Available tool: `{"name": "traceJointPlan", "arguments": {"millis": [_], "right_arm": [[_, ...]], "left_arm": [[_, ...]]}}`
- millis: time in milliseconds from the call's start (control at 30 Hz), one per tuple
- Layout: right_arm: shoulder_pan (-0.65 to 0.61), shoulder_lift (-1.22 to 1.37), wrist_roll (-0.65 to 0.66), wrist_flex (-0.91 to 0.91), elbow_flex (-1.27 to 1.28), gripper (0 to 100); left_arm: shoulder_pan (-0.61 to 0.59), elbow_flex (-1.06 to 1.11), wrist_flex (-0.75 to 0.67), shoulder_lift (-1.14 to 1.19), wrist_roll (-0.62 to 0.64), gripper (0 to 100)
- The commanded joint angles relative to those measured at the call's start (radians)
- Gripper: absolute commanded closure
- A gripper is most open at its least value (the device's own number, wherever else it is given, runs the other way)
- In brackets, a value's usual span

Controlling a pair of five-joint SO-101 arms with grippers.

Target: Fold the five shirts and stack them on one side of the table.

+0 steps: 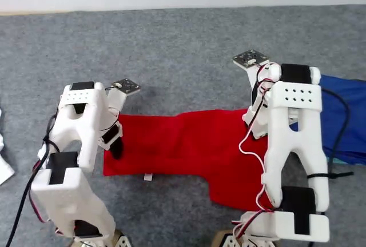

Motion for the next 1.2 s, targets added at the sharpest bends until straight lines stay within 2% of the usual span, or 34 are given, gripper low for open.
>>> {"name": "traceJointPlan", "arguments": {"millis": [0,133,333,633,733,900,1167], "right_arm": [[-0.002,-0.005,0.006,-0.018,-0.014,98.7],[-0.004,-0.004,0.006,-0.028,-0.014,98.7],[-0.001,-0.004,0.006,-0.028,-0.014,98.7],[0.002,-0.018,0.005,-0.012,-0.032,98.7],[0.002,-0.050,0.002,0.015,-0.106,98.7],[0.002,-0.070,0.005,-0.008,-0.253,98.7],[0.053,0.027,0.005,-0.262,-0.365,98.7]], "left_arm": [[-0.003,-0.033,-0.002,-0.015,-0.006,88],[0.003,-0.044,0.002,-0.015,-0.003,92],[0.029,-0.124,0.103,-0.017,-0.005,100],[0.023,-0.374,0.305,-0.018,-0.002,100],[0.015,-0.437,0.318,-0.074,0.014,100],[0.009,-0.507,0.238,-0.206,0.023,100],[0.014,-0.506,-0.032,-0.213,0.092,100]]}}
